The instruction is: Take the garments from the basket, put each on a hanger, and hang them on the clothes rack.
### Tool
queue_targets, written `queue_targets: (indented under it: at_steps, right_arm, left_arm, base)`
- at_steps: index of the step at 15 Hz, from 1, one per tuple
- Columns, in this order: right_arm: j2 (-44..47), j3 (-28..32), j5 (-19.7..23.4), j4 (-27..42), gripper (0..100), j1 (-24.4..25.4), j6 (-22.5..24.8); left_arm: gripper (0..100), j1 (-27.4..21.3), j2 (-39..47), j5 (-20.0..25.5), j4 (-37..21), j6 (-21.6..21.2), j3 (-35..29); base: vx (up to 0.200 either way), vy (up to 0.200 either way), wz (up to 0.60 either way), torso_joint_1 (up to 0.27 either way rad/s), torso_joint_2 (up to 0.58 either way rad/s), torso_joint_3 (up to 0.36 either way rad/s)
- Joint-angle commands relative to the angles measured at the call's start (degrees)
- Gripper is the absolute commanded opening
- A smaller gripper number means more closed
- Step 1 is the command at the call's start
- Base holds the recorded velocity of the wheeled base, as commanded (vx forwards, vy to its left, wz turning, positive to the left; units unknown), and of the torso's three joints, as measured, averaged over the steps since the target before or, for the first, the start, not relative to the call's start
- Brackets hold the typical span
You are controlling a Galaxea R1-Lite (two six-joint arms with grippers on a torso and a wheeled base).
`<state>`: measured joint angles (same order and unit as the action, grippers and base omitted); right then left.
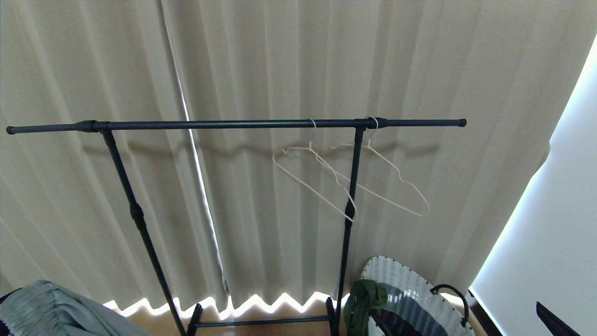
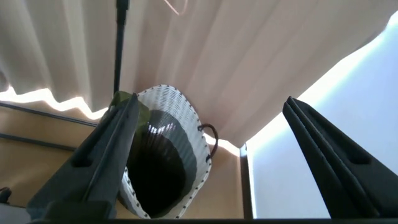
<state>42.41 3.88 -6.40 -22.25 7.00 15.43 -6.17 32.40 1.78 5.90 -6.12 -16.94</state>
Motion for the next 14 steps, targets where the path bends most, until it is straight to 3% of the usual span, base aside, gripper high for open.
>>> queue_targets:
  at_steps: [1, 4, 14]
  right_arm:
    - [0.0, 0.0, 0.0, 0.0, 100, 0.0, 0.0]
    - [-0.1, 0.0, 0.0, 0.0, 100, 0.0, 0.0]
    - [-0.1, -0.1, 0.0, 0.0, 100, 0.0, 0.0]
  left_arm:
    - [0, -0.2, -0.1, 0.1, 0.0, 0.1, 0.0]
    - [0, -0.2, -0.1, 0.1, 0.0, 0.1, 0.0]
    - [0, -0.5, -0.1, 0.1, -0.1, 0.0, 0.5]
  base:
    - [0.0, 0.0, 0.0, 0.0, 0.0, 0.0]
    - [0.0, 0.0, 0.0, 0.0, 0.0, 0.0]
    - [0.2, 0.0, 0.0, 0.001, 0.0, -0.002]
